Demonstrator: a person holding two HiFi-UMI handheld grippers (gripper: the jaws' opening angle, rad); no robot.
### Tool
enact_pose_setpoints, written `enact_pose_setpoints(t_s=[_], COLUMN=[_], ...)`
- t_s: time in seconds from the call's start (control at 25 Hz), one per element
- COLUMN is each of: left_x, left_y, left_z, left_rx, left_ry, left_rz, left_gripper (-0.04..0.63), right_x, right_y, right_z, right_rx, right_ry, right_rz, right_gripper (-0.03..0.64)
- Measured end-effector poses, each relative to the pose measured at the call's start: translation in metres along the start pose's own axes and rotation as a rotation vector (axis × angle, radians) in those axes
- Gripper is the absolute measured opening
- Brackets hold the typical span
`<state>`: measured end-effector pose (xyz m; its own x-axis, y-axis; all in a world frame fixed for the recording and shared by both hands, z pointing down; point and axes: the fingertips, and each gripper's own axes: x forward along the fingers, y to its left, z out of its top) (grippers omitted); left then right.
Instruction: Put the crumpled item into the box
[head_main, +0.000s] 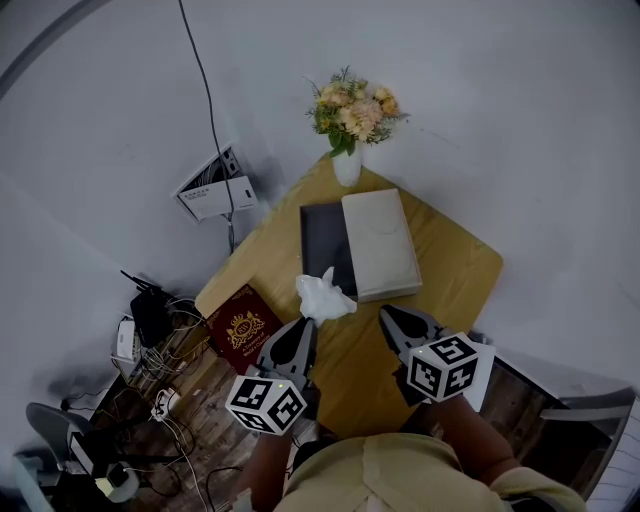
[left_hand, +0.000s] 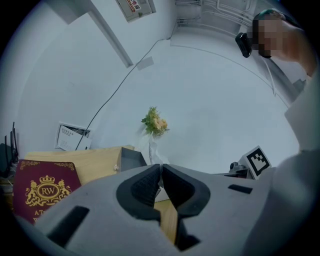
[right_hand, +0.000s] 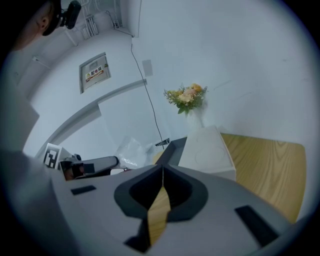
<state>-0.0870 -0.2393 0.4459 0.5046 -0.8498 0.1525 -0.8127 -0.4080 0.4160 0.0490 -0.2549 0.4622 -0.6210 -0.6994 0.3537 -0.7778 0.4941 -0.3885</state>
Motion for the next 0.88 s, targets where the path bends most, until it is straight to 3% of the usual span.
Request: enact_pose_setpoints(t_s=[0.88], left_x=[0.052], left_y=[0.034], left_z=[-0.009], left_rx=[0.008], left_ry=[0.036], left_rz=[0.085], left_gripper=[0.033], right_x=[0.014], right_y=[-0.037], right_z=[-0.007], right_rx=[0.049], right_ry=[0.031], right_rz=[-0.009], right_gripper=[0.031])
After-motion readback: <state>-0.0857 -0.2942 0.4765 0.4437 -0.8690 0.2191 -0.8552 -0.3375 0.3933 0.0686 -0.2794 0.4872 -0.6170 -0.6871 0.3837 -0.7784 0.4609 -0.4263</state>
